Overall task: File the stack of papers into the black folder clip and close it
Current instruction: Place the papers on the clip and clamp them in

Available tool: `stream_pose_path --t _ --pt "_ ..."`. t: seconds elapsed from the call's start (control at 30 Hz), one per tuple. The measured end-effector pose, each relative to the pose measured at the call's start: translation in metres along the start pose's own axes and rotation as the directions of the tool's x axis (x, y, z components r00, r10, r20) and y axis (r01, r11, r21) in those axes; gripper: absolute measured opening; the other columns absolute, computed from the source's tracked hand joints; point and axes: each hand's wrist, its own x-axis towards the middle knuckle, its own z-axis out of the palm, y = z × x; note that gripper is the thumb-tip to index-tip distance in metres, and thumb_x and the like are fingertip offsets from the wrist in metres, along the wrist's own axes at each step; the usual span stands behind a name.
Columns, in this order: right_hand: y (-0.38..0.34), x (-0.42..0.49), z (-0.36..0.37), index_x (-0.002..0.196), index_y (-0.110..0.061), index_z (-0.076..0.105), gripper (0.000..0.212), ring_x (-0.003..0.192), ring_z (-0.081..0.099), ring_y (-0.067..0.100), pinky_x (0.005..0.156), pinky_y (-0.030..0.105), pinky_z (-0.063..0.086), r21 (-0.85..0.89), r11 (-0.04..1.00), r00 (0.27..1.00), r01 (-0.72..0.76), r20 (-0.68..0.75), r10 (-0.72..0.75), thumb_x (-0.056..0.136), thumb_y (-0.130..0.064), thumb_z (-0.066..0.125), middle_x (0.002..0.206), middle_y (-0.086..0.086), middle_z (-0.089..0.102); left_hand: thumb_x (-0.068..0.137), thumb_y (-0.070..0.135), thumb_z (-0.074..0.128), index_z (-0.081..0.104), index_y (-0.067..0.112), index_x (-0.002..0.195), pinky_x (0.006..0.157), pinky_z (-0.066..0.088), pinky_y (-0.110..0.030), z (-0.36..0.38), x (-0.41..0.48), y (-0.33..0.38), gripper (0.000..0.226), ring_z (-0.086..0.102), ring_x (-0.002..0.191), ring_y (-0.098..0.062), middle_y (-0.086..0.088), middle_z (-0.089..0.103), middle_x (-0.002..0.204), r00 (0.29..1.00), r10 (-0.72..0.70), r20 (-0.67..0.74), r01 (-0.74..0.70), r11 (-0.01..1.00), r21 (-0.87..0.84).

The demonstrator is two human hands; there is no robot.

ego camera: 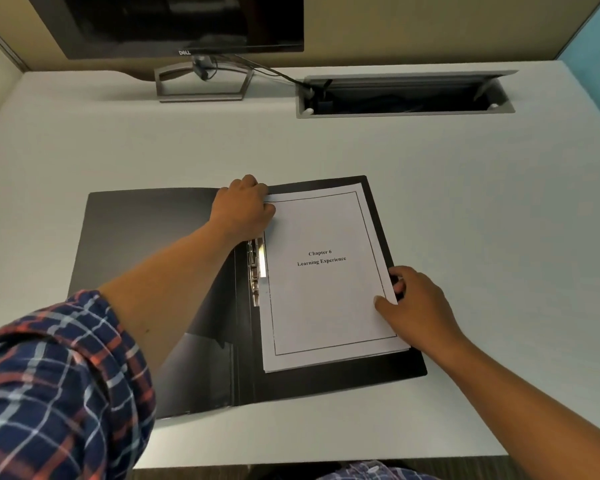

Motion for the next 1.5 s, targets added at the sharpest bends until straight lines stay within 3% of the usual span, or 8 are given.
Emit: stream_pose_path --t 0.3,0.47,0.63,0.73,1.0,1.17,1.33,1.5 --pt "-0.013 0.036 -0.011 0.123 -0.016 0.055 0.039 0.098 0.058 0.020 0.086 0.031 0.047 0.117 0.993 1.000 -0.018 0.010 0.017 0.085 -0.017 0.063 0.107 0.002 0.061 0.089 0.004 0.045 0.061 0.012 0.119 0.091 0.048 -0.040 -0.022 -0.019 -0.024 0.035 0.059 0.110 -0.030 -0.009 0.064 0.120 0.958 -0.288 0.005 0.265 0.874 -0.407" --pt "-0.012 0.039 -0.009 0.122 -0.016 0.055 0.038 0.098 0.057 0.020 0.086 0.033 0.047 0.144 0.989 0.999 -0.028 0.048 0.021 0.085 -0.013 0.062 0.107 0.002 0.060 0.076 -0.012 0.037 0.065 0.016 0.109 0.094 0.051 -0.039 -0.022 -0.056 -0.032 0.052 0.063 0.105 -0.021 -0.002 0.072 0.107 0.956 -0.228 0.185 0.291 0.822 -0.490" --pt "-0.007 0.034 -0.010 0.126 -0.018 0.054 0.042 0.090 0.057 0.018 0.081 0.032 0.048 0.151 0.988 0.998 -0.009 0.068 -0.001 0.085 -0.010 0.062 0.107 0.001 0.059 0.087 -0.009 0.042 0.062 0.008 0.113 0.070 0.054 -0.029 -0.027 -0.079 -0.019 0.037 0.067 0.093 -0.020 -0.007 0.073 0.098 0.959 -0.161 0.232 0.278 0.685 -0.674" --pt "-0.006 0.033 -0.010 0.127 -0.018 0.053 0.043 0.087 0.057 0.016 0.080 0.031 0.046 0.169 0.985 0.997 -0.010 0.083 -0.004 0.085 -0.009 0.062 0.107 0.001 0.058 0.091 0.002 0.050 0.064 0.009 0.113 0.077 0.054 -0.032 -0.034 -0.092 -0.016 0.026 0.070 0.088 -0.019 -0.007 0.074 0.090 0.957 -0.185 0.224 0.290 0.577 -0.763" --pt "-0.007 0.031 -0.009 0.125 -0.018 0.053 0.042 0.084 0.056 0.015 0.077 0.031 0.044 0.157 0.988 0.998 0.003 0.068 -0.014 0.085 -0.009 0.061 0.107 0.002 0.058 0.095 0.008 0.043 0.049 0.014 0.134 0.056 0.044 -0.026 -0.034 -0.107 -0.015 0.040 0.049 0.060 -0.016 -0.009 0.061 0.079 0.913 -0.198 0.355 0.406 0.492 -0.770" --pt "-0.006 0.031 -0.008 0.126 -0.017 0.053 0.043 0.082 0.055 0.015 0.078 0.032 0.045 0.148 0.989 0.998 0.009 0.060 -0.018 0.084 -0.008 0.062 0.106 0.002 0.058 0.099 0.010 0.040 0.057 0.014 0.112 0.045 0.036 -0.026 -0.041 -0.100 -0.003 0.022 0.041 0.047 -0.015 -0.007 0.055 0.064 0.922 -0.146 0.360 0.385 0.463 -0.798" --pt "-0.006 0.032 -0.008 0.127 -0.017 0.053 0.043 0.087 0.056 0.019 0.077 0.031 0.045 0.153 0.988 0.998 0.003 0.056 -0.012 0.085 -0.008 0.061 0.107 0.003 0.058 0.098 0.020 0.044 0.066 0.012 0.085 0.060 0.045 -0.034 -0.047 -0.112 -0.001 0.026 0.047 0.055 -0.019 -0.006 0.054 0.062 0.931 -0.136 0.338 0.361 0.481 -0.799" --pt "-0.006 0.030 -0.008 0.126 -0.016 0.052 0.043 0.088 0.057 0.021 0.078 0.031 0.046 0.152 0.988 0.999 0.005 0.043 -0.012 0.085 -0.007 0.062 0.107 0.003 0.057 0.095 0.034 0.058 0.066 0.013 0.095 0.062 0.051 -0.028 -0.039 -0.143 0.000 0.023 0.058 0.062 -0.012 -0.001 0.065 0.075 0.913 -0.255 0.318 0.401 0.426 -0.811"
